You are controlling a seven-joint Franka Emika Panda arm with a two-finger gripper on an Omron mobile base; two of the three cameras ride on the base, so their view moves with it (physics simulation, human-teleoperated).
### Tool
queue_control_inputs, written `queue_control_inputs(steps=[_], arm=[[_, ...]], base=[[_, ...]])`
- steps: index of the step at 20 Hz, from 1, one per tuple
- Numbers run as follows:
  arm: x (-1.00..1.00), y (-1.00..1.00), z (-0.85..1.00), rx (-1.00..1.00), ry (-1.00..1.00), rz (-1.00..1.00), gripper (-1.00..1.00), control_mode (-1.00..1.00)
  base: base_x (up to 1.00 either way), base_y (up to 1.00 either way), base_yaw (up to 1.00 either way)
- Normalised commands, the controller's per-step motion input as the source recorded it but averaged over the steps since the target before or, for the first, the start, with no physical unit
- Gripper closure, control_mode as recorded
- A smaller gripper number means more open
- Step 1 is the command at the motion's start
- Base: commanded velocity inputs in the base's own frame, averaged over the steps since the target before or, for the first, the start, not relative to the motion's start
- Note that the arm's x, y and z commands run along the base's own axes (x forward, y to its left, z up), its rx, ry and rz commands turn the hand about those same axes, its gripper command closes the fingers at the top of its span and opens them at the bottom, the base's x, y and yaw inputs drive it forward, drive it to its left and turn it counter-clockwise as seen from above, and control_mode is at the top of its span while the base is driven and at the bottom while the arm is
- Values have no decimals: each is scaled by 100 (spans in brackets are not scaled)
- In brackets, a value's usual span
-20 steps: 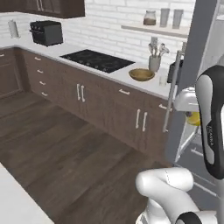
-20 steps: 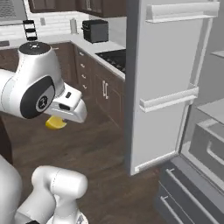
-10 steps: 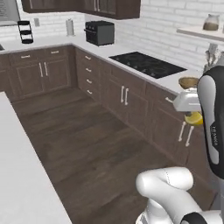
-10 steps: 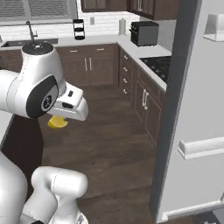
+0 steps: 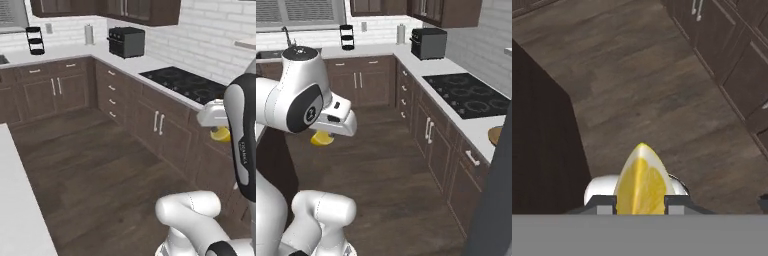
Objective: Grab a lemon wedge from the fridge and one ice cube from the ice bowl, and put them in the glass of lemonade.
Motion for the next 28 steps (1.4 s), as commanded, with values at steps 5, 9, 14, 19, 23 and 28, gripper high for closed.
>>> queue_control_inputs(steps=[5,9,14,19,23,28], arm=[[0,0,0,0,0,0,100,100],[0,0,0,0,0,0,100,100],[0,0,0,0,0,0,100,100],[0,0,0,0,0,0,100,100],[0,0,0,0,0,0,100,100],[0,0,0,0,0,0,100,100]], base=[[98,-2,-45],[66,0,-73],[52,0,-79],[60,0,-76],[87,4,-66],[100,11,-48]])
